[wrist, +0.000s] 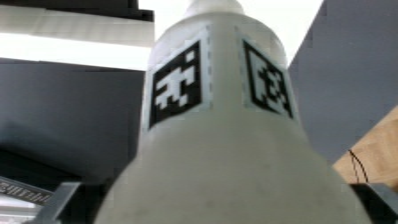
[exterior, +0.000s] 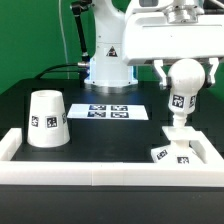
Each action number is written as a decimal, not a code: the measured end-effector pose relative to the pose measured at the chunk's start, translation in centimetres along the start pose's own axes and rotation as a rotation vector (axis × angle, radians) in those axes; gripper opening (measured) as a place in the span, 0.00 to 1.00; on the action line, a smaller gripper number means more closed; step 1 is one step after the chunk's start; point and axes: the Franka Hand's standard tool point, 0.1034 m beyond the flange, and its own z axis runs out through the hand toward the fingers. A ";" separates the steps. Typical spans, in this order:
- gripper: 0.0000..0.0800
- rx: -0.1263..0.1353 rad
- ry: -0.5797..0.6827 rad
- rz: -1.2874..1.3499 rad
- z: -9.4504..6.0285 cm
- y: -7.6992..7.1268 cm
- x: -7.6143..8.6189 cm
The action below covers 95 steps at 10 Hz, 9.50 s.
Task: Assemble lamp
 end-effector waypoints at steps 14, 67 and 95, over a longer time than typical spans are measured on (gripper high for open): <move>0.72 -0.009 0.045 -0.021 1.2 -1.1 -3.1; 0.72 -0.139 -0.521 0.931 0.1 -1.1 -3.0; 0.87 0.103 -0.501 -0.126 0.3 -0.9 -3.5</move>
Offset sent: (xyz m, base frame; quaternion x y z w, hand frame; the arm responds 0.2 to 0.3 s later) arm -0.0053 0.0052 -0.0072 -0.0076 0.0097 0.0029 0.9999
